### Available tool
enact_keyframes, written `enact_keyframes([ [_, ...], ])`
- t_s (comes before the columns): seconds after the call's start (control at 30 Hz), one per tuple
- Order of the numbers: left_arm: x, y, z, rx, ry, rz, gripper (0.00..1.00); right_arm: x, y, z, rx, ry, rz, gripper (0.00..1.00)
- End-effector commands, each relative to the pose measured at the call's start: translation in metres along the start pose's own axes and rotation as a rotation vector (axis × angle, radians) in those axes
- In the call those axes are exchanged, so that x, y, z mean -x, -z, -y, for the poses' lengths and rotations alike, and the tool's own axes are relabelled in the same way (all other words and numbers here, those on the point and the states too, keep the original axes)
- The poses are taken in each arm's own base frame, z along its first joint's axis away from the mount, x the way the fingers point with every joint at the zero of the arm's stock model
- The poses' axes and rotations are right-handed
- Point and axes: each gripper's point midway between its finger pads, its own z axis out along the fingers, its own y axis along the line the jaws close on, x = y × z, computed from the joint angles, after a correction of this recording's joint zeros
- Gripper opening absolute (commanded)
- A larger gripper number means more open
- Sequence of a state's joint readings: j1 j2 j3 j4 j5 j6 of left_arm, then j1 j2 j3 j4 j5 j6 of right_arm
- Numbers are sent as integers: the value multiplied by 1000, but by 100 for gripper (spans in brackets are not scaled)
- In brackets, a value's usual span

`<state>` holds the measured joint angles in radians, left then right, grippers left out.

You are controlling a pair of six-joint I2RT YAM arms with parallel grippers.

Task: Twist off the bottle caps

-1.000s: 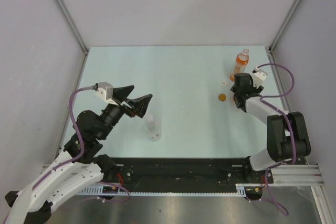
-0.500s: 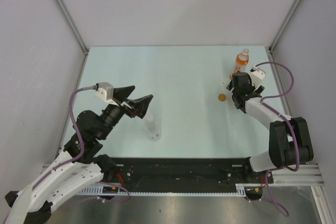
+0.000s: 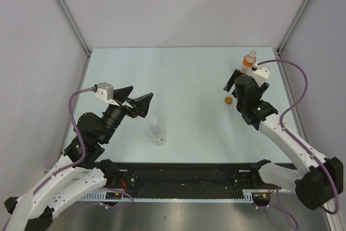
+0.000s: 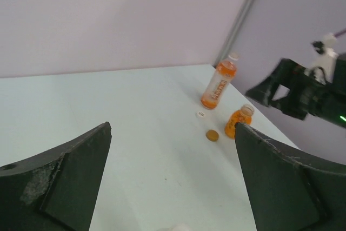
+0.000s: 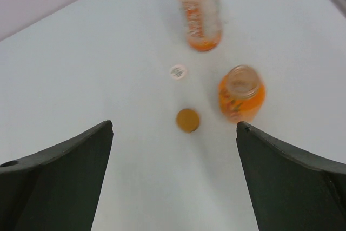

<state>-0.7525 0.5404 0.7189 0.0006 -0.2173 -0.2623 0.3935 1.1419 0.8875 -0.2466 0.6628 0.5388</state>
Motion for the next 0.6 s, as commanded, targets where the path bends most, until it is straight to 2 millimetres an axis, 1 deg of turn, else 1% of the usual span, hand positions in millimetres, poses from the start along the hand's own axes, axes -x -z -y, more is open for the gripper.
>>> enact_keyframes([
  [0.0, 40, 1, -40, 259, -15, 76, 100, 15, 85, -68, 332, 110, 39, 99],
  [0.03, 49, 1, -43, 292, -17, 82, 100, 9, 103, -87, 433, 148, 29, 100],
  [0.07, 39, -2, -52, 344, -37, 35, 100, -4, 136, -120, 616, 160, -6, 100],
  [0.1, 40, -1, -63, 408, -21, 35, 99, -9, 157, -133, 707, 152, -24, 100],
  [0.13, 41, 0, -68, 438, -8, 34, 100, -15, 174, -147, 791, 152, -42, 100],
  [0.17, 34, 0, -73, 462, 1, 9, 100, -13, 195, -164, 890, 127, -34, 100],
  [0.2, 32, 1, -81, 494, 60, 15, 100, -25, 222, -178, 978, 144, -50, 100],
  [0.23, 21, 3, -87, 516, 76, -20, 100, -26, 233, -185, 1018, 167, -24, 100],
  [0.27, 18, 4, -91, 533, 103, -25, 99, -17, 250, -197, 1070, 136, 14, 100],
  [0.3, 14, 6, -98, 560, 157, -23, 99, -30, 261, -206, 1101, 177, 3, 100],
  [0.33, 2, 9, -104, 587, 172, -53, 99, -33, 264, -212, 1106, 199, 12, 100],
  [0.37, -3, 11, -108, 602, 190, -62, 99, -42, 268, -218, 1126, 229, -8, 100],
  [0.4, -9, 13, -112, 625, 229, -66, 99, -38, 276, -227, 1151, 230, -12, 100],
  [0.43, -22, 17, -115, 644, 238, -100, 100, -52, 275, -235, 1156, 259, -33, 100],
  [0.47, -27, 18, -116, 653, 251, -111, 100, -56, 281, -240, 1180, 271, -37, 100],
  [0.5, -31, 20, -118, 664, 273, -114, 100, -56, 286, -245, 1198, 273, -30, 100],
  [0.53, -36, 23, -119, 671, 276, -125, 100, -67, 289, -250, 1205, 299, -38, 100],
  [0.57, -37, 23, -118, 665, 280, -128, 100, -67, 289, -253, 1193, 300, -30, 100],
])
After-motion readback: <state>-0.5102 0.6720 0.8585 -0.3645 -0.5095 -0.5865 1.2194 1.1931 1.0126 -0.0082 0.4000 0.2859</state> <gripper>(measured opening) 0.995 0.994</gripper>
